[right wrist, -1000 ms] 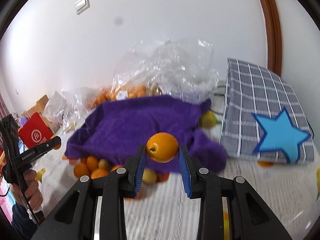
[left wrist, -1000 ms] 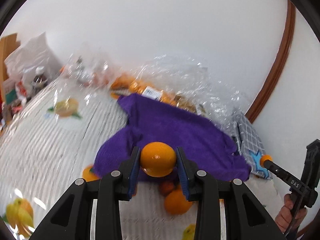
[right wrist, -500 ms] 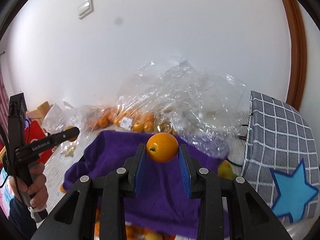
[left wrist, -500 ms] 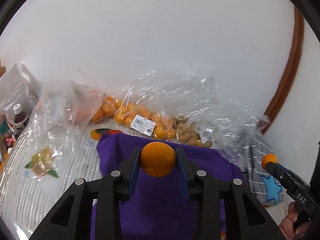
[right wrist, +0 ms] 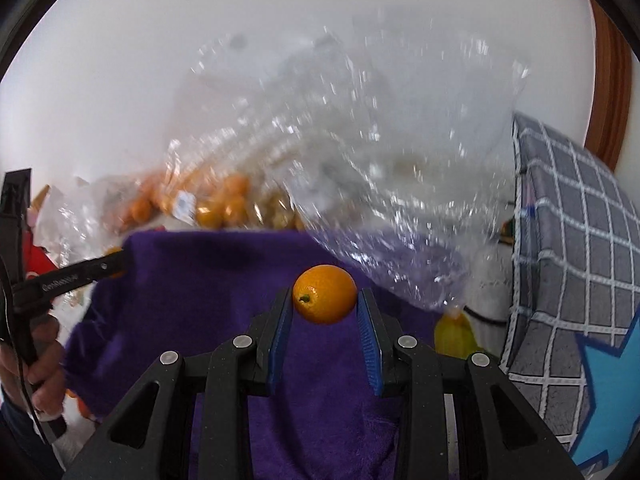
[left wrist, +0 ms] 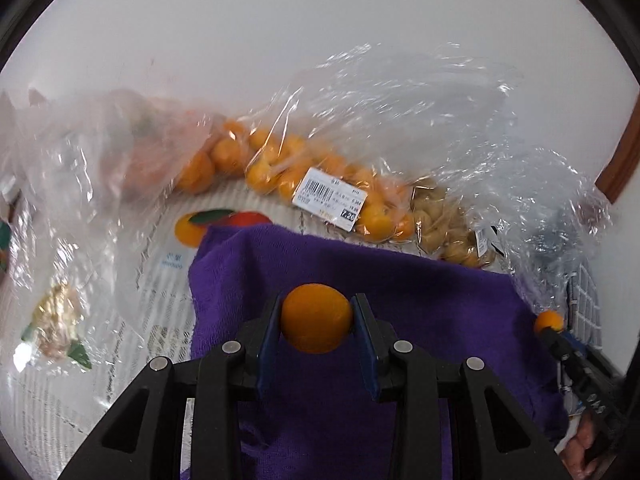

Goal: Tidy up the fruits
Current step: 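Lift the orange with the left tool while the right tool carries the tangerine over the towel, then open the left tool onto the towel while the right tool releases the tangerine there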

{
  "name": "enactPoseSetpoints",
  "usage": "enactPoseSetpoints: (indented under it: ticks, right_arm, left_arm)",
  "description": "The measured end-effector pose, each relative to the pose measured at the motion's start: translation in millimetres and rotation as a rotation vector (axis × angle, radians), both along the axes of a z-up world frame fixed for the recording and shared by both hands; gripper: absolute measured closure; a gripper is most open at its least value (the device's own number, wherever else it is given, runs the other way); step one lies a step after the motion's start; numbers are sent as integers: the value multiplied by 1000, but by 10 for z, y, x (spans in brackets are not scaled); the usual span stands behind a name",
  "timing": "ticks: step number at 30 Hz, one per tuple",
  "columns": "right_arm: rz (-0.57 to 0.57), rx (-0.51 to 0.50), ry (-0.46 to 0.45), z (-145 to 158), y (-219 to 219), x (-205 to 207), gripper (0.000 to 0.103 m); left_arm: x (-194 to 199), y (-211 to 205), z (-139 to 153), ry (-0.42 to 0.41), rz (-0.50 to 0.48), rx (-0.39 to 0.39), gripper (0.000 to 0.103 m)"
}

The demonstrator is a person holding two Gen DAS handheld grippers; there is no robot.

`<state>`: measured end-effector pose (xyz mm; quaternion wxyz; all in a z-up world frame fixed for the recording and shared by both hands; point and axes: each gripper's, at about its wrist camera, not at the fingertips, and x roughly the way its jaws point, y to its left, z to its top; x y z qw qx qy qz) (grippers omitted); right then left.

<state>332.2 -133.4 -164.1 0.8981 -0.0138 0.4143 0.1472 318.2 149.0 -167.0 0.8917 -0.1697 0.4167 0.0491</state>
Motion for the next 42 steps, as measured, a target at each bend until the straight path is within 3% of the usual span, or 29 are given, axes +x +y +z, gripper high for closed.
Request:
enactPoseSetpoints:
  ticks: [17, 20, 21, 22, 24, 31, 35, 40, 42]
  right_arm:
    - [19, -39, 110, -359, 69, 115, 69]
    - [25, -45, 105, -317, 37, 69, 54]
    - [27, -47, 99, -302, 35, 55, 52]
    - [27, -53, 87, -272, 28, 27, 52]
    - [23, -67, 58, -194, 20, -32, 52]
    - [31, -79, -60, 147, 23, -469, 52]
    - [-3, -102, -123, 289, 4, -907, 52]
    - [-22, -73, -120, 418, -98, -1327, 52]
    - [-10, -67, -90, 450, -113, -1445, 57]
  left_arm:
    - [130, -177, -286, 137, -63, 4, 70]
    - [133, -221, -291, 140, -69, 25, 65]
    - [138, -239, -285, 141, -71, 35, 58]
    - [128, -256, -264, 134, -73, 50, 52]
    - [117, -290, -204, 121, -78, 72, 50]
    - [-18, -296, 114, 41, -81, 63, 49]
    - [-123, -331, 304, -21, -86, 110, 49]
    - [-292, -375, 615, -114, -113, 86, 49]
    - [-372, -429, 723, -140, -125, 96, 49]
